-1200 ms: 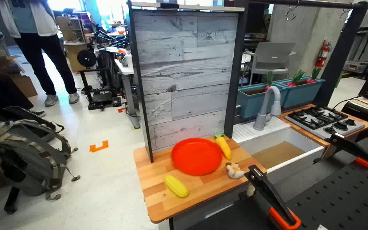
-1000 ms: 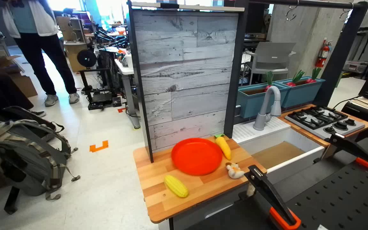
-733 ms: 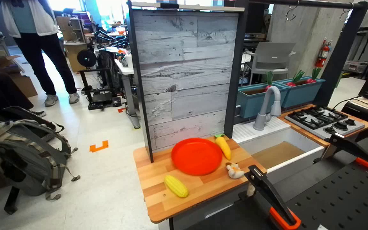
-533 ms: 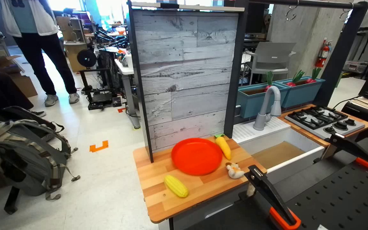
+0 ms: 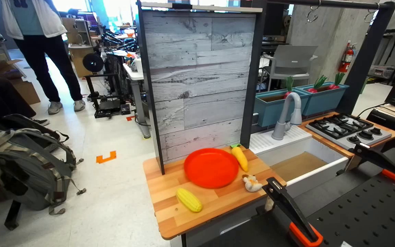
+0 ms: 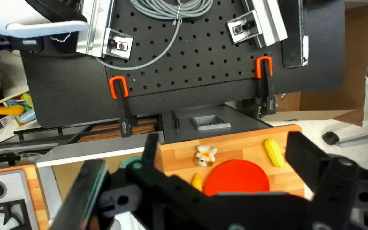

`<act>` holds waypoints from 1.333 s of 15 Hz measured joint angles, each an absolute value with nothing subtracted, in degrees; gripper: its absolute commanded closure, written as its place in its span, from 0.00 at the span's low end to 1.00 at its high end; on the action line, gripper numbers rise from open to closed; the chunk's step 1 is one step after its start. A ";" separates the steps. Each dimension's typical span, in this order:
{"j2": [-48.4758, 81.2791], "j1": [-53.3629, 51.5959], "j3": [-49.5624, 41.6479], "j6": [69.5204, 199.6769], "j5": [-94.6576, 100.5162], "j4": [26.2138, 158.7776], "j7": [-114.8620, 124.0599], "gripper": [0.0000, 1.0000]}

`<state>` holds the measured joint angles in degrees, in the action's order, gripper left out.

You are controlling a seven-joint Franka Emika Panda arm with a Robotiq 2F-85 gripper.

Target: Turn the faucet to the left

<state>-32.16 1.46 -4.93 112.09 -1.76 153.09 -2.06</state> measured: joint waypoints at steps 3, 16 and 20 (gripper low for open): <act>-27.80 2.70 -5.33 116.33 -1.95 151.48 -1.12 0.00; 2.98 6.93 -7.82 134.38 -8.44 134.71 4.34 0.00; 11.72 8.44 -8.16 139.13 -11.02 129.21 4.77 0.00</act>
<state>11.72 8.44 -8.16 139.13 -11.02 129.21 4.77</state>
